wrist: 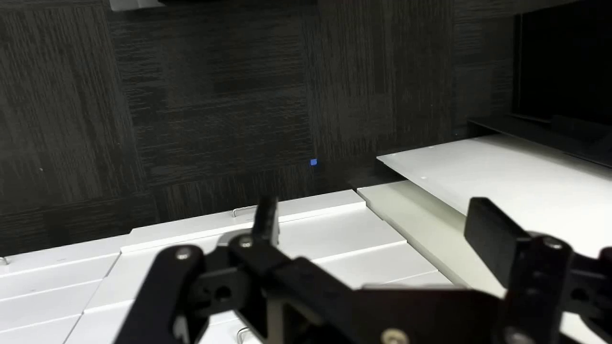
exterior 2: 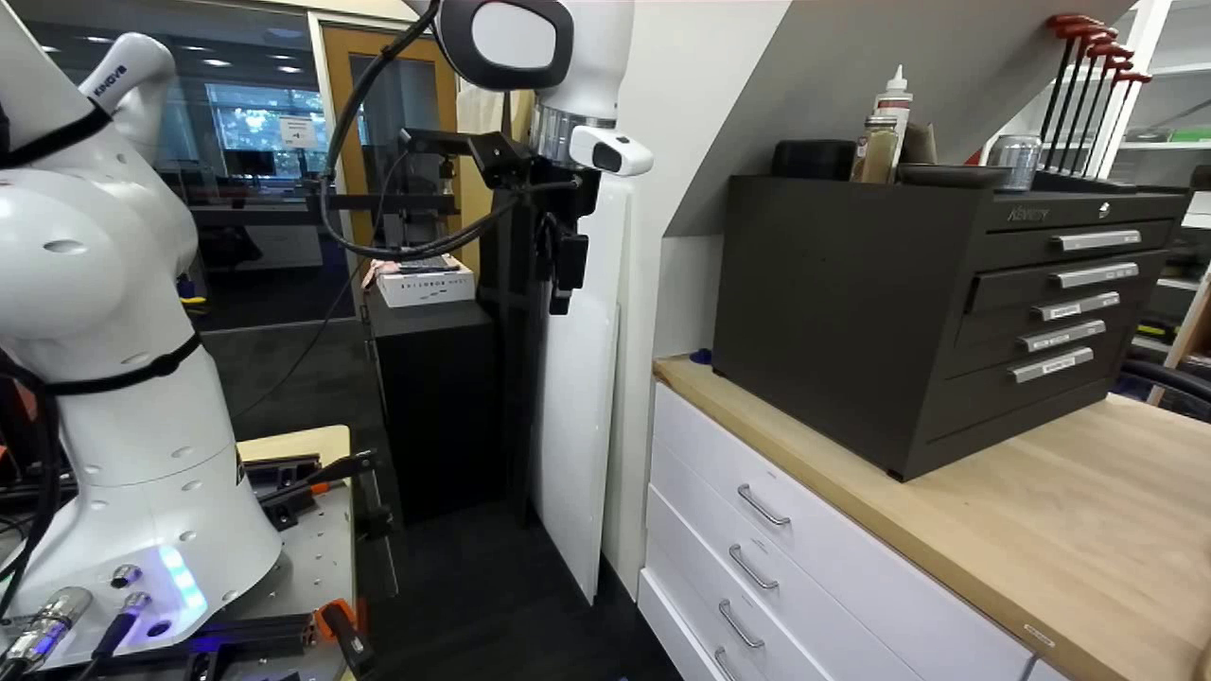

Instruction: Open the top drawer under the black cabinet

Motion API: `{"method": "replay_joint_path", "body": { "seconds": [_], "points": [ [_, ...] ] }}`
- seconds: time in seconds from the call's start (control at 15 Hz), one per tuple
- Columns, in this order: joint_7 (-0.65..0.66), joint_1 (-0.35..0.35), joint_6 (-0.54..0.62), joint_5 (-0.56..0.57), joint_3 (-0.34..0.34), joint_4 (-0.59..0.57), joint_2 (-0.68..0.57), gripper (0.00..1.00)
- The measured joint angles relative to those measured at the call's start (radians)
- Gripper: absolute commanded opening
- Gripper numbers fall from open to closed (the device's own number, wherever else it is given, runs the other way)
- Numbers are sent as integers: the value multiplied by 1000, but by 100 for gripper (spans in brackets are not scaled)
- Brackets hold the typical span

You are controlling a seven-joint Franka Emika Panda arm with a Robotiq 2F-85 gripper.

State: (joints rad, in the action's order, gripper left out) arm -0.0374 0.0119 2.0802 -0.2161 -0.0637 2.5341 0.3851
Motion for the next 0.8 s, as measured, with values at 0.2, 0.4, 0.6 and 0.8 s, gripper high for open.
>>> {"method": "replay_joint_path", "body": {
  "seconds": [0.2, 0.4, 0.6, 0.8],
  "points": [
    [-26, 0, 12, 14, 4, 0, -6, 100],
    [-118, 1, 85, 62, 6, -2, -46, 100],
    [-250, 2, 196, 88, 6, -14, -129, 100],
    [-409, 11, 313, 86, 6, -46, -232, 100]
  ]
}}
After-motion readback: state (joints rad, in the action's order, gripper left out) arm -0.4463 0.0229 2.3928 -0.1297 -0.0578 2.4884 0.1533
